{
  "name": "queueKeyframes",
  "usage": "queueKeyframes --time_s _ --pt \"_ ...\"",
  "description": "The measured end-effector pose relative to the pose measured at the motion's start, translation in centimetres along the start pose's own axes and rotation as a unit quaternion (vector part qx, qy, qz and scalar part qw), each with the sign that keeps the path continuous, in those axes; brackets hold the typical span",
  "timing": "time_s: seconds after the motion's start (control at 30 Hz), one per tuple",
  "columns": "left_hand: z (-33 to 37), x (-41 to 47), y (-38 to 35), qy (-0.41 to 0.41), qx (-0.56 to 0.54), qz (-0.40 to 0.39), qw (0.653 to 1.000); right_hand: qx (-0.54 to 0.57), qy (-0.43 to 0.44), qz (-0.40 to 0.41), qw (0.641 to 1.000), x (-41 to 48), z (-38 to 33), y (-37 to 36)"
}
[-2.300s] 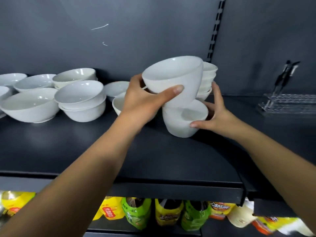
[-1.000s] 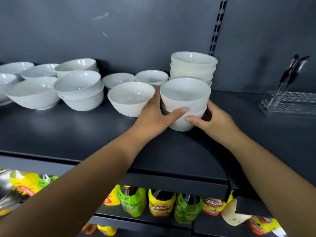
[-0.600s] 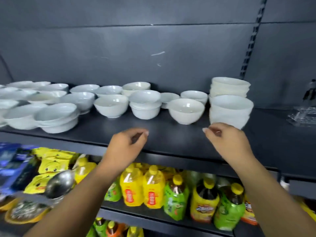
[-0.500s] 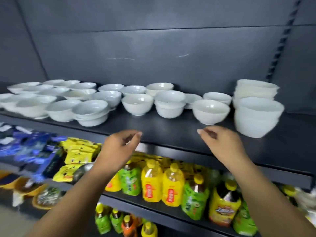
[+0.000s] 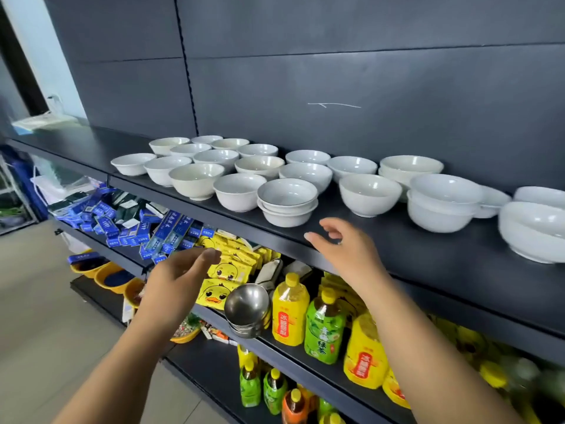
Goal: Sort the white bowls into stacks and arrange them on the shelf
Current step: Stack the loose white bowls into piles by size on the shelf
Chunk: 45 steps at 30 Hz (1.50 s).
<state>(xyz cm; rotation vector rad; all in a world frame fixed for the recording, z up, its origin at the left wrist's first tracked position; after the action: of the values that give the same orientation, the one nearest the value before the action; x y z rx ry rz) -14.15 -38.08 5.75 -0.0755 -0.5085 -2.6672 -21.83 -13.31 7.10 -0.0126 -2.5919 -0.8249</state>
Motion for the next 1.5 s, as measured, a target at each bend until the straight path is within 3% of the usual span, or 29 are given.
queueKeyframes --time_s 0.23,0.43,0.67,0.83,1.0,1.2,1.3,1.5 --pt "-0.2 7.6 -3.0 -0.008 0.049 -0.029 0.998 0.011 0.066 0.073 0.995 5.9 1.2 -3.0" --pt "-1.2 11.3 -6.4 -0.03 0.033 -0.06 0.997 0.025 0.088 0.045 0.995 8.0 1.9 -4.9" --pt "0.0 12.5 -8.4 -0.076 -0.006 -0.108 0.991 0.03 0.026 0.047 0.998 7.8 2.3 -4.5" --pt "-0.5 14.5 -4.9 -0.057 -0.113 -0.035 0.991 0.013 0.0 0.083 0.996 7.0 2.8 -3.6" --pt "-1.4 16.5 -3.3 -0.061 -0.119 0.001 0.991 -0.021 -0.011 0.139 0.99 6.3 2.8 -3.0" --pt "-1.5 17.1 -4.1 -0.053 -0.194 -0.056 0.978 -0.034 -0.024 0.164 0.986 5.8 2.5 -3.4" --pt "-2.2 17.3 -4.1 -0.046 -0.197 -0.063 0.977 -0.062 0.015 0.171 0.983 5.4 0.5 -3.6" --pt "-4.1 18.2 -2.7 -0.033 -0.113 -0.092 0.989 -0.158 0.189 0.139 0.959 8.3 -7.6 -4.8"
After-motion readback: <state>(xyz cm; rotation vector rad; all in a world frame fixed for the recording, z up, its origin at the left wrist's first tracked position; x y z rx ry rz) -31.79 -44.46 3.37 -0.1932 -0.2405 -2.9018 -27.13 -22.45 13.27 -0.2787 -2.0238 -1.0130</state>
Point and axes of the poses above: each hand's wrist, its own x-axis towards the middle knuckle, its own y-axis out of the back of the hand, z = x × y, the point moved 10 cm from there along x, towards the middle knuckle, and after that the axes turned 8 degrees about y, right-handed, at the moved point
